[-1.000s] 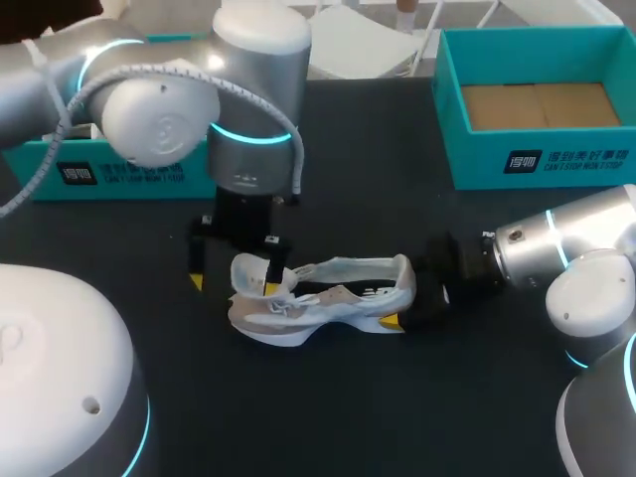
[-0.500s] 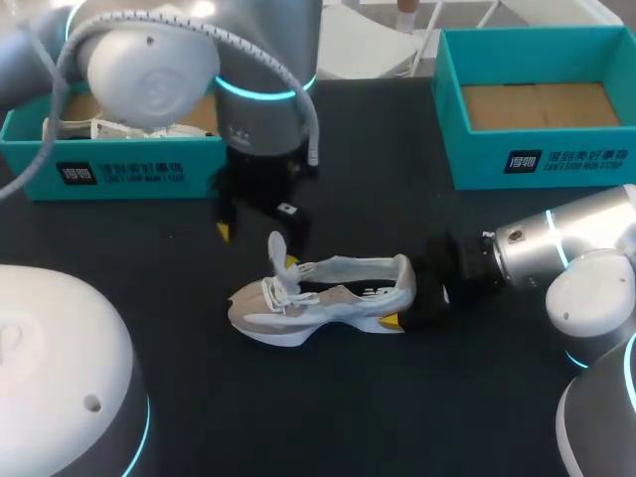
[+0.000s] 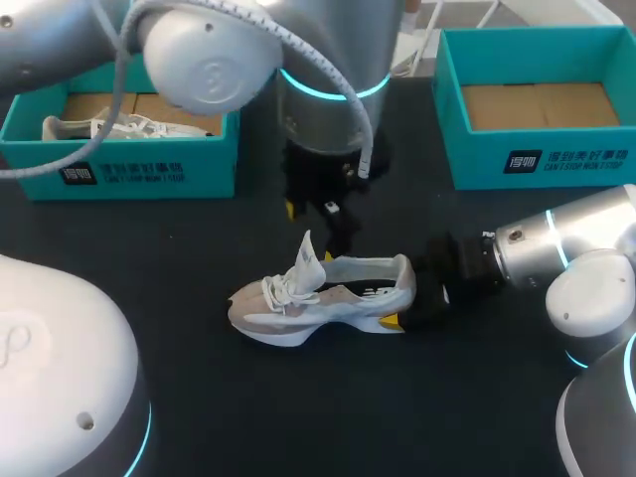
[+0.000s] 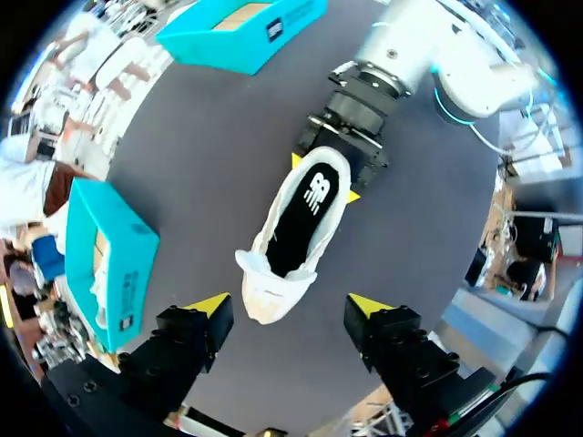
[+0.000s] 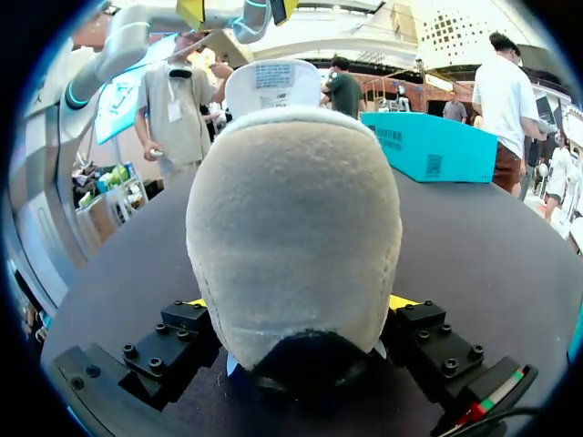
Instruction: Take the shoe out of the shoebox, open the shoe tongue, remove and reinsert the insole, then place the shoe into the shoebox
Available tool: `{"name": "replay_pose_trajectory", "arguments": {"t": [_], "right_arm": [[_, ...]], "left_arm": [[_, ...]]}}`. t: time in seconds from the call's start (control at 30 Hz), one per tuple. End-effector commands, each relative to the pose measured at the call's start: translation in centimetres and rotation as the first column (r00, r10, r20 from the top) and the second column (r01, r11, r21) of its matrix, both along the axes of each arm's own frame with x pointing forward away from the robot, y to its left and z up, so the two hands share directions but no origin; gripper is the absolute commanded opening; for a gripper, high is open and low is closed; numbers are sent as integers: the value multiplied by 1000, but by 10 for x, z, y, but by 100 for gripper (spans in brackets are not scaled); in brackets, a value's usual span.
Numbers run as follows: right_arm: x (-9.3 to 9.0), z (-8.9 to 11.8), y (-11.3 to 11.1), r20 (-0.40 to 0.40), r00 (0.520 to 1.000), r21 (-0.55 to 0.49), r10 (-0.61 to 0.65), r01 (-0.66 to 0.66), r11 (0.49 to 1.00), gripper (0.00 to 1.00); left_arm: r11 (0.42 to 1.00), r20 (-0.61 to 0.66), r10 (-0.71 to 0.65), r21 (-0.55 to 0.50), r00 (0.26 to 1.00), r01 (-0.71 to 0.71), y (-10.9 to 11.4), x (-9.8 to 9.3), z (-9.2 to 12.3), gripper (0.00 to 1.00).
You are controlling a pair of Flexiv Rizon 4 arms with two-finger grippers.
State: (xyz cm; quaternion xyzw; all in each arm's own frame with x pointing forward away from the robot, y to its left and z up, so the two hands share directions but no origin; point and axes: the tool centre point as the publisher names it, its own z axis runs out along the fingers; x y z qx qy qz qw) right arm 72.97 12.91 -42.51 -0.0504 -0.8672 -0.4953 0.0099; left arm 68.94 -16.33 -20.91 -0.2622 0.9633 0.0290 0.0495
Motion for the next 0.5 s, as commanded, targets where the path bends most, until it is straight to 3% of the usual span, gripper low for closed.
{"name": "replay_pose_trajectory", "arguments": {"t": [0.03,0.13,0.23,0.27,0.5], "right_arm": [[1,-5,4,-1,1000,-1,0,0,1000,0],[1,-5,4,-1,1000,-1,0,0,1000,0],[1,-5,4,-1,1000,-1,0,0,1000,0],[1,-5,4,-1,1000,-1,0,0,1000,0],[1,-5,4,-1,1000,-1,0,0,1000,0]], "left_arm": [[618,203,-757,-88,621,781,-7,-2,10,0],[566,223,-779,-151,586,810,-8,-2,15,0],[588,196,-765,-176,614,789,-9,-2,16,0],[633,180,-732,-174,657,754,-11,0,17,0],[633,180,-732,-174,657,754,-11,0,17,0]]}}
